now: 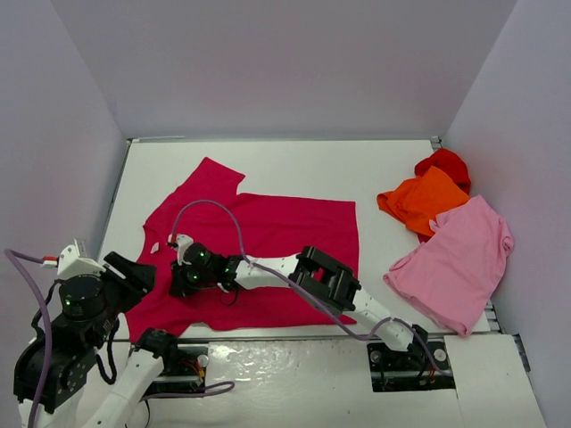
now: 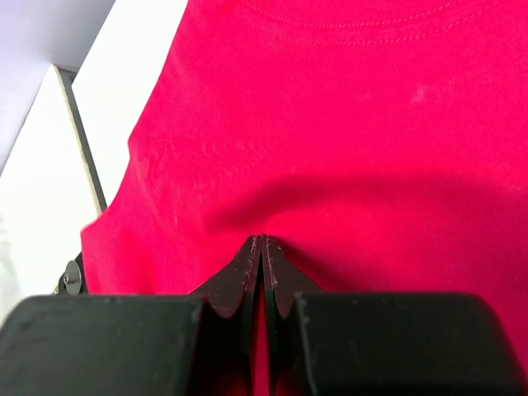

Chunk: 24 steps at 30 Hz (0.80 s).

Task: Fold and stack the t-shirts
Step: Flatten out the tshirt

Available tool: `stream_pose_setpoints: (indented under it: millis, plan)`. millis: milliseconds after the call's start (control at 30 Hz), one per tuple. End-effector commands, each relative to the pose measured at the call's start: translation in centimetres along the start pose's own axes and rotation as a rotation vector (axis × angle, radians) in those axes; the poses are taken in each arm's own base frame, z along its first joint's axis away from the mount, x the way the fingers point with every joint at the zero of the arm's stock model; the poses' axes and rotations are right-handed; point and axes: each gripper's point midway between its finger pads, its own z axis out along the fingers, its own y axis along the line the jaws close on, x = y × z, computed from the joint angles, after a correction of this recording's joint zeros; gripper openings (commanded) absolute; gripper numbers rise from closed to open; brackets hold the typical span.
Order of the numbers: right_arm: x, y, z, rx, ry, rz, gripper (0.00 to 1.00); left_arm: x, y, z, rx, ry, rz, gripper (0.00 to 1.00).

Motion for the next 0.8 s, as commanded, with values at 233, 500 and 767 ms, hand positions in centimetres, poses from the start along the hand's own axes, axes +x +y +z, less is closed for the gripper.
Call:
stream_pose_setpoints:
  millis: [233, 500, 767]
  plan:
    - [-8.7, 4.5, -7.1, -0.029, -0.210, -0.225, 0.72, 1.9, -3.4, 4.4, 0.141, 0.065, 0.073, 0.66]
    - [-18.6, 0.3, -18.1, 0.204, -0.438, -0.165, 0.75, 0.0, -7.3, 8.6, 0.154, 0.093, 0.193, 0.69]
    - [-16.9, -20.7, -31.5, 0.801, -0.357, 0.169, 0.00, 3.7, -6.1, 18.3, -0.151, 0.372, 0.259, 0.02]
